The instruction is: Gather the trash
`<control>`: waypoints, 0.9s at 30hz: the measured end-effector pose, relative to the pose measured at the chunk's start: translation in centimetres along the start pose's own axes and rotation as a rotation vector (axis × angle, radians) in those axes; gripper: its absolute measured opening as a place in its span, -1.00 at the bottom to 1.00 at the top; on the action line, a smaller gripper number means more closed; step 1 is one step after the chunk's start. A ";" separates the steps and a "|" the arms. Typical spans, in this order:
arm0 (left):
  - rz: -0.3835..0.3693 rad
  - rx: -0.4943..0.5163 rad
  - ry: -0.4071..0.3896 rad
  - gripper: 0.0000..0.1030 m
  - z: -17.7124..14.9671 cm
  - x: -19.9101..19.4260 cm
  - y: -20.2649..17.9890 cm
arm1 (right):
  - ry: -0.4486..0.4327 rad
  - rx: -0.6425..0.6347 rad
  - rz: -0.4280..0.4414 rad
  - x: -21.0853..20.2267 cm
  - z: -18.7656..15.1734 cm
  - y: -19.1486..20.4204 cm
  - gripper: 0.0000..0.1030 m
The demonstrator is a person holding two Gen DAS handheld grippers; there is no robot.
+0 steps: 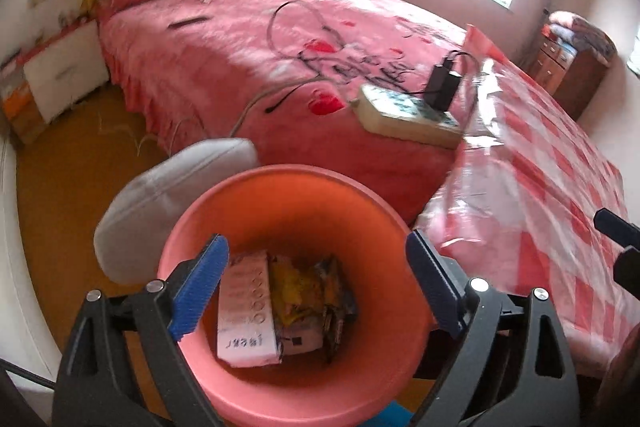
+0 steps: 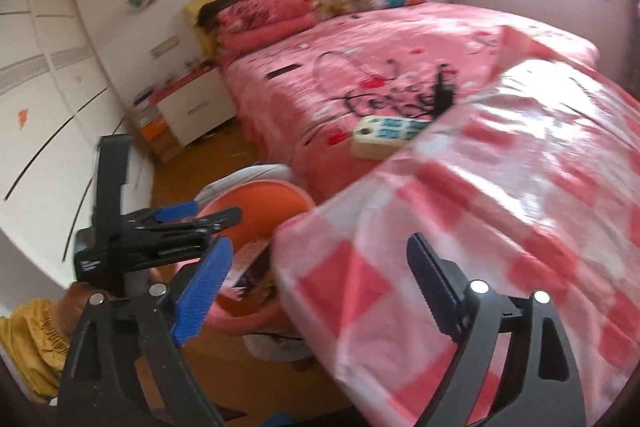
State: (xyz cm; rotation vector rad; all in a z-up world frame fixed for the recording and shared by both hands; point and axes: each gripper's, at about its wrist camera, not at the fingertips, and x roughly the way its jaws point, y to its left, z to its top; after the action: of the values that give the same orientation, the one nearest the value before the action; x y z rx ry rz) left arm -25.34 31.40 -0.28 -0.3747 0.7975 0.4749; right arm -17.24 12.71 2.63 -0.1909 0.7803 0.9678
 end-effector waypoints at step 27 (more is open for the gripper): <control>-0.272 0.260 -0.141 0.92 3.5 -3.9 -21.5 | -0.244 0.255 -0.403 -10.8 -4.5 -15.1 0.81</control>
State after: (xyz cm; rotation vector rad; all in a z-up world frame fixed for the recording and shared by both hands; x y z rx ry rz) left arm -14.08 14.22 7.97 -0.2010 0.6491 0.1387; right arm -10.98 -5.33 3.88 -0.0051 0.6021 0.4926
